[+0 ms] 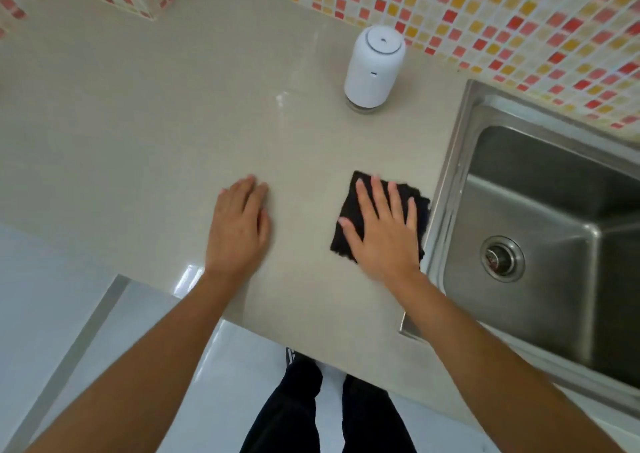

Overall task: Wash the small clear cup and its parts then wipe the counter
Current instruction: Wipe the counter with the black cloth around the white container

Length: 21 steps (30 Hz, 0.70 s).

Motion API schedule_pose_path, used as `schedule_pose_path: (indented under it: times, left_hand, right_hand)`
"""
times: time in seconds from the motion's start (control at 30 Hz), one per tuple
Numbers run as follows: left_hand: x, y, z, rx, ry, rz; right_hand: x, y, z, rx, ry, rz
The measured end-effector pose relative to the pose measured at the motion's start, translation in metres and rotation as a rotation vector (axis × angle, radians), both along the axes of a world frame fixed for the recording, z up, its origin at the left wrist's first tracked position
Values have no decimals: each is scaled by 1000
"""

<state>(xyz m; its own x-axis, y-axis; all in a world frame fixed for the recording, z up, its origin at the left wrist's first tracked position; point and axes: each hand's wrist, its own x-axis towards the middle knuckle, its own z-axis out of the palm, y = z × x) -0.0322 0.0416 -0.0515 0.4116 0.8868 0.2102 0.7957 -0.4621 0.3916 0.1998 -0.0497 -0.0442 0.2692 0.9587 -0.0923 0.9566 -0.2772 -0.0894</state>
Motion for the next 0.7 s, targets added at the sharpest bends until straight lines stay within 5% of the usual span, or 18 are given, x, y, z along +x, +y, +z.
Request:
schedule_pose_path:
  times: [0.23, 0.5, 0.7]
  left_hand:
    - [5, 1, 4, 20, 6, -44]
    - [6, 2, 5, -31, 6, -36]
    - [26, 28, 7, -64, -30, 36]
  right_hand:
    - [59, 69, -2, -1, 28, -274]
    - [-30, -50, 10, -60, -2, 55]
    - [62, 61, 2, -33, 1, -118]
